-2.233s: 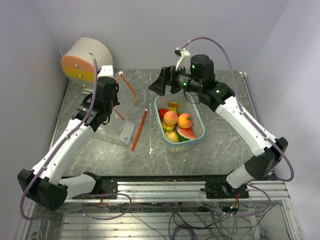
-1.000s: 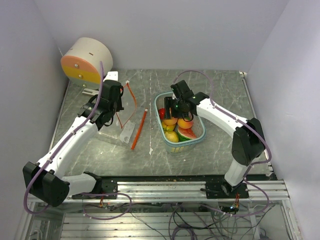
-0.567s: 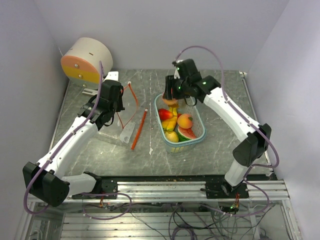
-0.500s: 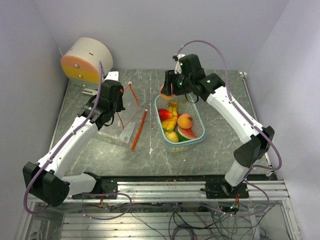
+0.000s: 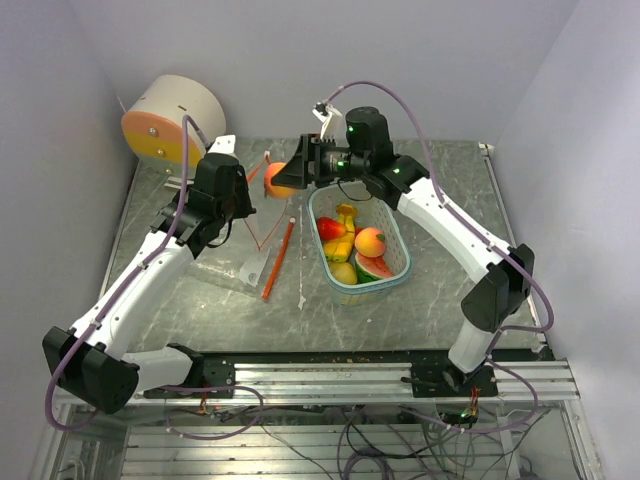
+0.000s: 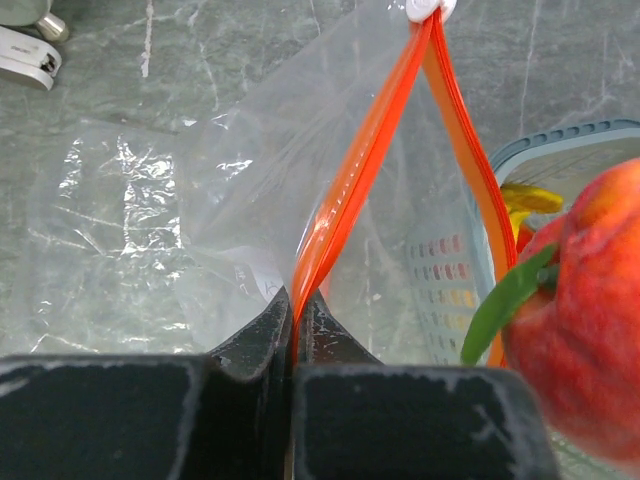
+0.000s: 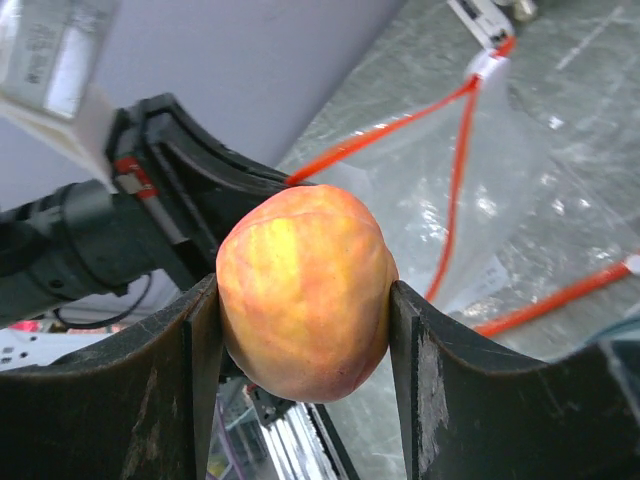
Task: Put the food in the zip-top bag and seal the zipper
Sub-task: Place the fake fruit in the zipper food storage bag.
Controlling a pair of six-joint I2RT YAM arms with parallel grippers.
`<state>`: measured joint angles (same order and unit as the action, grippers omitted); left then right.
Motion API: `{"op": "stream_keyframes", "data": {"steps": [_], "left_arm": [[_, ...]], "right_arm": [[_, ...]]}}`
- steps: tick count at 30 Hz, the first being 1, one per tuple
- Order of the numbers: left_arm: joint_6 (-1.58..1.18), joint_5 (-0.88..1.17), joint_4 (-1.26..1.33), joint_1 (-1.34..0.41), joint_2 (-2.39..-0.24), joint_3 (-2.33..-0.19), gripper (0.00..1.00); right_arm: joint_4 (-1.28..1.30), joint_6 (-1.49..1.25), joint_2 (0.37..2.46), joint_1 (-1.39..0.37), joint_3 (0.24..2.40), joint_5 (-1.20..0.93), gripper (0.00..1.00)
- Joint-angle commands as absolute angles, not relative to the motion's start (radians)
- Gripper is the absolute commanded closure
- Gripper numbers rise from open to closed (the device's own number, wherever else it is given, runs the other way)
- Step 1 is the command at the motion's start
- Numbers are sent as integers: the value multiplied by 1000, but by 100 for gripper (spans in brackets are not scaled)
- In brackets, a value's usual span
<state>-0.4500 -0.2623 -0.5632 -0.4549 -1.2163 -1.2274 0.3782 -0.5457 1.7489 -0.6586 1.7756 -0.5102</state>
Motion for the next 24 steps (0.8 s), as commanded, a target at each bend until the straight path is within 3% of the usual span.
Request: {"op": "stream_keyframes", "data": {"steps": [1, 9, 15, 18, 24], "left_arm": [[-489, -213, -509, -451, -1200, -1212, 93], [-546, -164, -473, -451, -1194, -1206, 93], [-625, -121, -445, -451, -1183, -1191, 93], [-647, -102, -436, -451, -1191, -1192, 93], [-667, -78, -413, -451, -1210, -1173, 93]], "right_arm": [[189, -631, 1751, -669, 1762, -609, 86], [282, -592, 1799, -676, 1747, -479, 86], [510, -482, 1852, -711, 1845, -246, 85], [595, -458, 1865, -724, 1874, -137, 71], [616, -424, 1826, -735, 1879, -83, 13]]}}
